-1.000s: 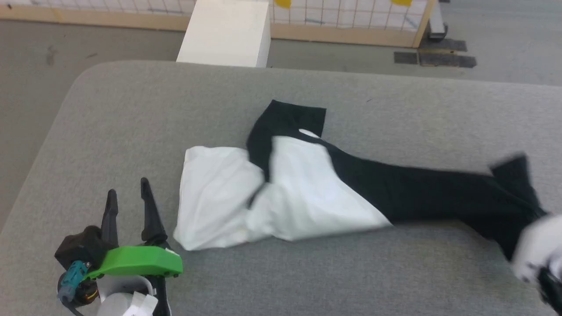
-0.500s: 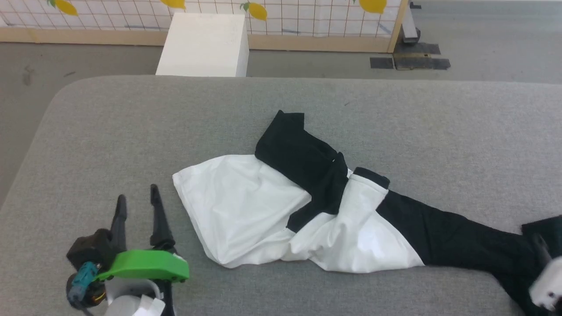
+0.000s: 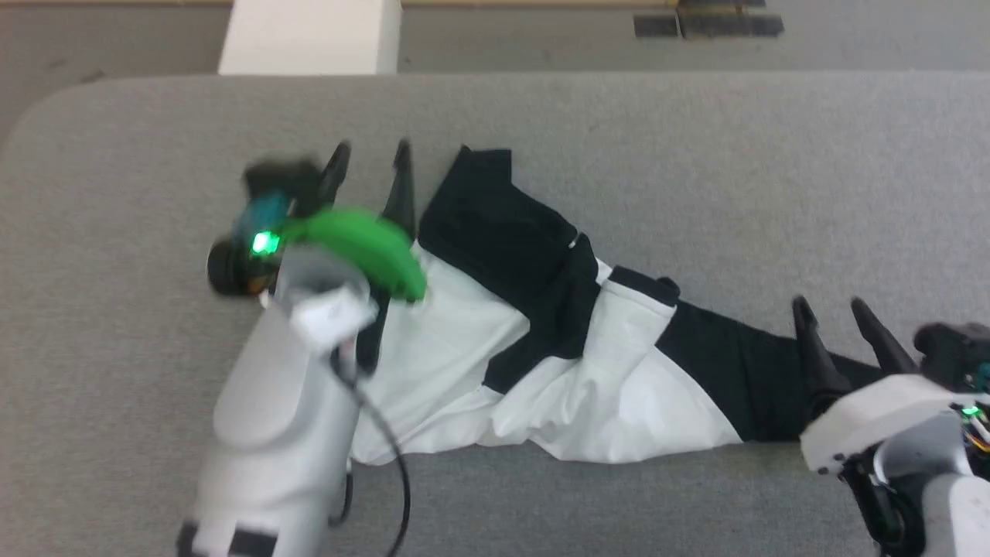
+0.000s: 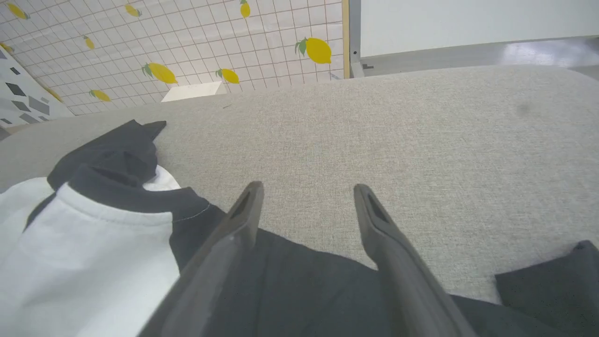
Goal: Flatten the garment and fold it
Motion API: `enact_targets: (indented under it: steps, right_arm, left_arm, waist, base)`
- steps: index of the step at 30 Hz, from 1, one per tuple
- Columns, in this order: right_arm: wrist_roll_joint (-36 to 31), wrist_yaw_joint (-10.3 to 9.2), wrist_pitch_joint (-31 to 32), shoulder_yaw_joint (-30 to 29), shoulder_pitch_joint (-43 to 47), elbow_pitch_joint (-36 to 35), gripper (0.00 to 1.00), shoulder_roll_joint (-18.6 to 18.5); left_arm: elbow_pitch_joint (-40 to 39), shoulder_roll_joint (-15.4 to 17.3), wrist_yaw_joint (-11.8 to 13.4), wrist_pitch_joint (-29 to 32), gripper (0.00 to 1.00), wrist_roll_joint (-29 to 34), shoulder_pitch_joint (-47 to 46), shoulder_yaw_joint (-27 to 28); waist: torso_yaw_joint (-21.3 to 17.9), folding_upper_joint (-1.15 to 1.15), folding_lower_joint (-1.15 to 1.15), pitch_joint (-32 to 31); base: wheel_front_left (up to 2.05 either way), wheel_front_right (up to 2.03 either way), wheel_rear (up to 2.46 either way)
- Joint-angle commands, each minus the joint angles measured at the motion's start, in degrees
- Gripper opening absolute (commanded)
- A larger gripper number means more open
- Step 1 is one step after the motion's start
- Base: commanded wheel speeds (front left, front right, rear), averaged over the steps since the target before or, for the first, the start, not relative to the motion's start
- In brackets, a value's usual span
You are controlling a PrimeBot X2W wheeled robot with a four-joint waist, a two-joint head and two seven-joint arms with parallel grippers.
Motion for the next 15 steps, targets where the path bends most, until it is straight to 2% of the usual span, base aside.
enact_targets:
  steps: [1,7,15]
  right_arm:
    - [0.66,-0.08,-0.64,0.97,-1.53,-0.36,1.0,-0.02]
    - [1.92,-0.08,-2.23,3.96,-4.15,0.1,1.0,-0.02]
    - [3.3,-0.08,-4.16,5.97,-5.37,2.74,1.0,-0.02]
  left_arm:
    - [2.99,-0.09,0.1,2.83,1.0,0.6,-4.0,-0.91]
    - [15.17,0.48,-0.35,17.57,1.0,1.12,-16.03,-3.72]
    - [25.5,4.52,1.43,33.28,1.0,5.1,-23.07,-7.52]
  waist:
    - [-3.23,0.41,0.0,4.91]
    - [-7.02,0.41,0.0,9.37]
    - [-10.08,0.41,0.0,10.84]
  base:
    - [0.0,0.0,0.0]
    - [0.0,0.0,0.0]
    - [0.0,0.0,0.0]
